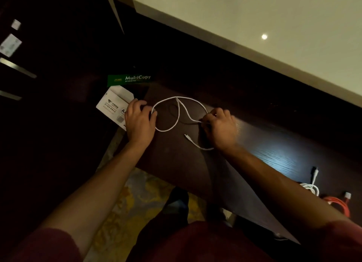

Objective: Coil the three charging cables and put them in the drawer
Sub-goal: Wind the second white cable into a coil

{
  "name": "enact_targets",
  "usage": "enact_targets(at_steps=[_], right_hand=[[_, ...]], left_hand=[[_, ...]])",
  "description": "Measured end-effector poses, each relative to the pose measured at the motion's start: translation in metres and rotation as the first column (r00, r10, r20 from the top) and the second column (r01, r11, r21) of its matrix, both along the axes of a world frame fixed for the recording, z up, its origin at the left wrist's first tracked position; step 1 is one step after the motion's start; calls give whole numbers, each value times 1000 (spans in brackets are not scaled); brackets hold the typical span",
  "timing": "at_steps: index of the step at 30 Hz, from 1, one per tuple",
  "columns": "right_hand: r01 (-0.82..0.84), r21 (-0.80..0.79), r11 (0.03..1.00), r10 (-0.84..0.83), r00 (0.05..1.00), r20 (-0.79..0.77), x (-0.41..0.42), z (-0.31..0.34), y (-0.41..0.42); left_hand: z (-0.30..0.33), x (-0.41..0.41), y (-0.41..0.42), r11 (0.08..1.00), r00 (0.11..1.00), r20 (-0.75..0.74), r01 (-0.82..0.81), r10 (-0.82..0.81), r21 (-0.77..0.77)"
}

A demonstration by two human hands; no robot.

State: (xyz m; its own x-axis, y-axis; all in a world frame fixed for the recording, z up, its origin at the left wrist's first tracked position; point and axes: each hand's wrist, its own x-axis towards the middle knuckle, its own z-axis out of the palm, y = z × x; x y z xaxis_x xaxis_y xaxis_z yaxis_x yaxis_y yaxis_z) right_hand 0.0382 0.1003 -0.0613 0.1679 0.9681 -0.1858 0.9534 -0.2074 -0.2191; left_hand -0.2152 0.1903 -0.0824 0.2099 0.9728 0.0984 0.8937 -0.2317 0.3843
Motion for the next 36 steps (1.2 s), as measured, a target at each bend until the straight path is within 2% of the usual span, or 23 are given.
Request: enact_targets(at_steps=[3, 6, 12, 14, 18, 20, 22, 25, 28, 31, 36], right_hand=[[-38, -11, 999, 38, 998, -43, 2, 5, -7], [-34, 1, 999, 34, 993, -110, 12, 16, -29], [45, -36, 998, -50, 983, -176, 45, 35, -103], [103, -72, 992, -113, 979, -167, 59, 36, -129], [175, -159, 972, -203, 963, -179, 83, 41, -178], [177, -156, 972, -208, 954, -214, 89, 52, -195], [156, -57, 986, -166, 948, -273, 88, 76, -200], [115, 210, 971, -23, 919, -395, 71, 138, -190], [86, 423, 902, 152, 854, -498, 49, 202, -177], [117, 486, 866, 245, 747, -618, 38, 234, -174], [178, 456, 872, 294, 554, -779, 39, 250, -187]], left_hand=[[25, 4, 3, 995, 972, 232, -13, 35, -95], [67, 15, 3, 969, 897, 434, 23, 88, -245], [149, 46, -17, 951, 722, 690, 176, 51, -254], [173, 59, -27, 939, 621, 782, 236, 54, -252], [215, 80, -51, 837, 266, 943, 453, 200, -306], [232, 90, -66, 785, 192, 947, 529, 259, -322], [247, 103, -85, 751, 163, 947, 577, 278, -320], [261, 126, -118, 724, 154, 953, 621, 262, -300], [270, 147, -150, 755, 243, 957, 595, 158, -276], [282, 159, -176, 810, 344, 935, 523, 85, -266], [295, 165, -214, 791, 348, 934, 547, 84, -276]])
